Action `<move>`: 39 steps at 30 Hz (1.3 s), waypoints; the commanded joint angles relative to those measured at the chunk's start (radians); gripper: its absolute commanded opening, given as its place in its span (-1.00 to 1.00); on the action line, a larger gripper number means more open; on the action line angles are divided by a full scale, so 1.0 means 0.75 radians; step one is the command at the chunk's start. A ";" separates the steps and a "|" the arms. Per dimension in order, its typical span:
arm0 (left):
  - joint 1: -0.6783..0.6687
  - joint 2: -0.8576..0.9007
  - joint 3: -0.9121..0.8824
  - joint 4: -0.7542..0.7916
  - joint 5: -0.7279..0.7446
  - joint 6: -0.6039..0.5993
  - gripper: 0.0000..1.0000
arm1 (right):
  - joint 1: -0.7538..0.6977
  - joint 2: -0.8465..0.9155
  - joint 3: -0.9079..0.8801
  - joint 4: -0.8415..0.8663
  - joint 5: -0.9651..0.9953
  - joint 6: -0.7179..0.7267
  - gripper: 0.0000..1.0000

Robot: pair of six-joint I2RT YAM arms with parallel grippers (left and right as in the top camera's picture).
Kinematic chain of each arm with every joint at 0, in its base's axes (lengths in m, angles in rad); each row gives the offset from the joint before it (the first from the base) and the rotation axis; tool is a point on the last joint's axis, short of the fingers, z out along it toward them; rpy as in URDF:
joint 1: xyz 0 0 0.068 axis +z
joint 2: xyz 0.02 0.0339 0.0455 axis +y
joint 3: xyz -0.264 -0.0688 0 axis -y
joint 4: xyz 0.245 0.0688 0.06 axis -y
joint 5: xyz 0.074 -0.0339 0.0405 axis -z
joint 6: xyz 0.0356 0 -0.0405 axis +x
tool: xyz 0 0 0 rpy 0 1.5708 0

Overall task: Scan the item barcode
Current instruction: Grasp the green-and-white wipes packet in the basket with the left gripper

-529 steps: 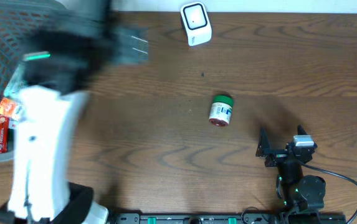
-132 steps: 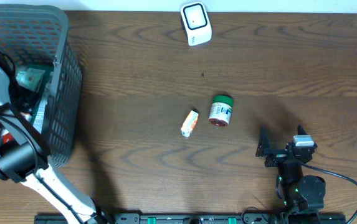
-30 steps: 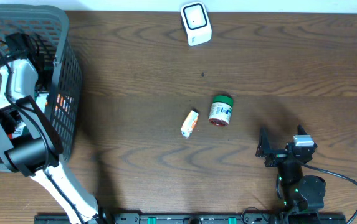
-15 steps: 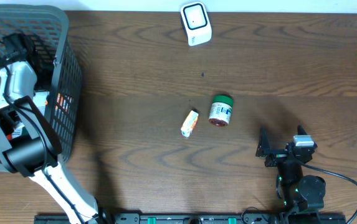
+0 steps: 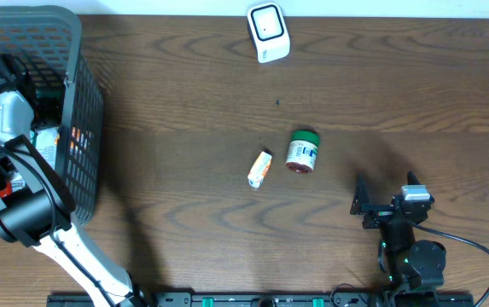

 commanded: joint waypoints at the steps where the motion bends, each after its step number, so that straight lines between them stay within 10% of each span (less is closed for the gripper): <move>1: 0.039 0.211 -0.085 -0.045 0.008 -0.016 0.63 | 0.012 -0.001 -0.001 -0.004 0.008 0.017 0.98; 6: 0.040 0.234 -0.084 -0.058 0.108 -0.016 -0.42 | 0.012 -0.001 -0.001 -0.004 0.008 0.017 0.99; 14: 0.040 0.082 -0.044 -0.099 0.138 -0.093 -0.84 | 0.012 -0.001 -0.001 -0.004 0.008 0.017 0.98; 33: 0.039 -1.091 -0.044 -0.089 0.135 -0.328 -0.85 | 0.012 -0.001 -0.001 -0.004 0.008 0.017 0.99; 39: -0.033 -1.446 -0.044 -0.136 0.408 -0.423 -0.85 | 0.012 -0.001 -0.001 -0.004 0.008 0.017 0.98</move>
